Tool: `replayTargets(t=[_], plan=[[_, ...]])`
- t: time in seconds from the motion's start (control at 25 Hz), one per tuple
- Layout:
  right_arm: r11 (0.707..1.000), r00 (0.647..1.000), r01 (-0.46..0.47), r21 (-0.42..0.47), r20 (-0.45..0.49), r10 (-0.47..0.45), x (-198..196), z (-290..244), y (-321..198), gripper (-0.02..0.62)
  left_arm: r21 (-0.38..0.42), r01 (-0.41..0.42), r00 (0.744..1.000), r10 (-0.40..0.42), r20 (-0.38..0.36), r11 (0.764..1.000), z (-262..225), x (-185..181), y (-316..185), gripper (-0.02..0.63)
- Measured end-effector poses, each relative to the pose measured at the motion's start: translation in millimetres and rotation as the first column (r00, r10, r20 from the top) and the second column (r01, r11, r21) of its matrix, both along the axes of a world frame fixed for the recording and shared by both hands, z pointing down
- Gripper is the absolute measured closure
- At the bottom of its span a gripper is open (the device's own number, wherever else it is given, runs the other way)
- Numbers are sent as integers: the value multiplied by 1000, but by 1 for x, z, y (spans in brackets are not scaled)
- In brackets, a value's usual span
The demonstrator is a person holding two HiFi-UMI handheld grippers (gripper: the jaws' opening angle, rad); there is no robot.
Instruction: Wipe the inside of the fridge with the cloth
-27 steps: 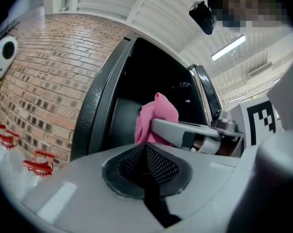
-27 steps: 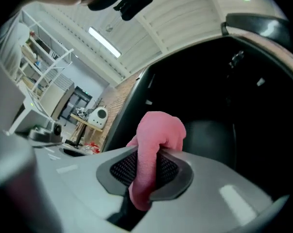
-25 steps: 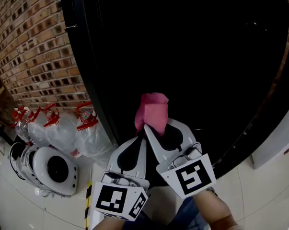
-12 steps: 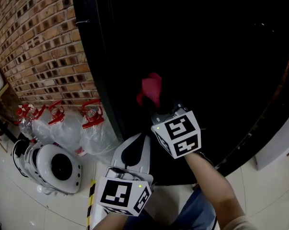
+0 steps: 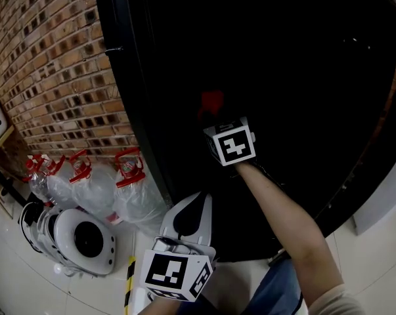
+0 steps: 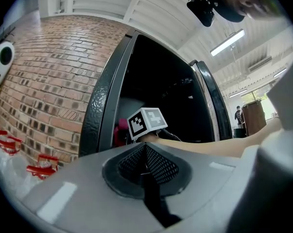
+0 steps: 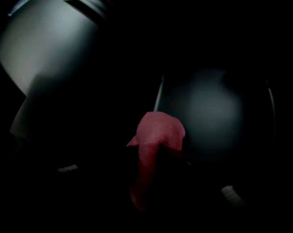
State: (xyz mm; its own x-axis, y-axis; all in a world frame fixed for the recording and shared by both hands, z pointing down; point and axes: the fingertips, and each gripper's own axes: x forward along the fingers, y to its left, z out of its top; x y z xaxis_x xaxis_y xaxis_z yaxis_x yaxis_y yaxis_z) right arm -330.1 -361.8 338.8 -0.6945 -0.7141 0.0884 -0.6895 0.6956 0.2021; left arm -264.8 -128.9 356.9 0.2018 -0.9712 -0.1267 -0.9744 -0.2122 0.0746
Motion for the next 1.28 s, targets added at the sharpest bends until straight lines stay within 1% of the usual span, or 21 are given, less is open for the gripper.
replayTargets(t=[0.12,0.2,0.32,0.44,0.6,0.76,0.84,0.92,1.0,1.16,1.28], plan=[[999,1000,-29,-44,-8,28,3,8,-8,538,1,-2,1000,2,-1,1000,-1,-1,-2,601],[997,998,-64,-42,-24,63,12,9,-14,538,2,-9,1000,9,2,1000,-1,1,-4,601],[989,988,-148,-22,-54,147,38,9,-25,538,8,-26,1000,26,3,1000,-3,7,-7,601],[974,972,-226,-29,-67,224,71,12,-35,538,4,-51,999,51,1,999,-2,16,-11,601],[947,948,-316,-53,-45,314,118,12,-38,538,11,-90,996,90,1,996,-5,33,-14,601],[922,924,-382,-58,15,383,158,6,-41,538,13,-116,993,116,3,993,-6,45,-17,601],[903,905,-421,-83,37,425,179,8,-42,538,11,-128,992,128,6,992,-5,51,-18,601],[896,898,-430,-113,52,437,191,10,-39,541,14,-135,991,135,8,991,-6,55,-18,601],[899,902,-422,-113,49,429,191,9,-34,541,13,-138,990,138,9,990,-6,58,-19,601],[918,917,-392,-69,56,396,190,2,-14,541,11,-138,990,138,11,990,-2,60,-22,601],[933,926,-347,-98,122,357,196,4,12,541,13,-137,991,137,10,990,0,61,-24,601]])
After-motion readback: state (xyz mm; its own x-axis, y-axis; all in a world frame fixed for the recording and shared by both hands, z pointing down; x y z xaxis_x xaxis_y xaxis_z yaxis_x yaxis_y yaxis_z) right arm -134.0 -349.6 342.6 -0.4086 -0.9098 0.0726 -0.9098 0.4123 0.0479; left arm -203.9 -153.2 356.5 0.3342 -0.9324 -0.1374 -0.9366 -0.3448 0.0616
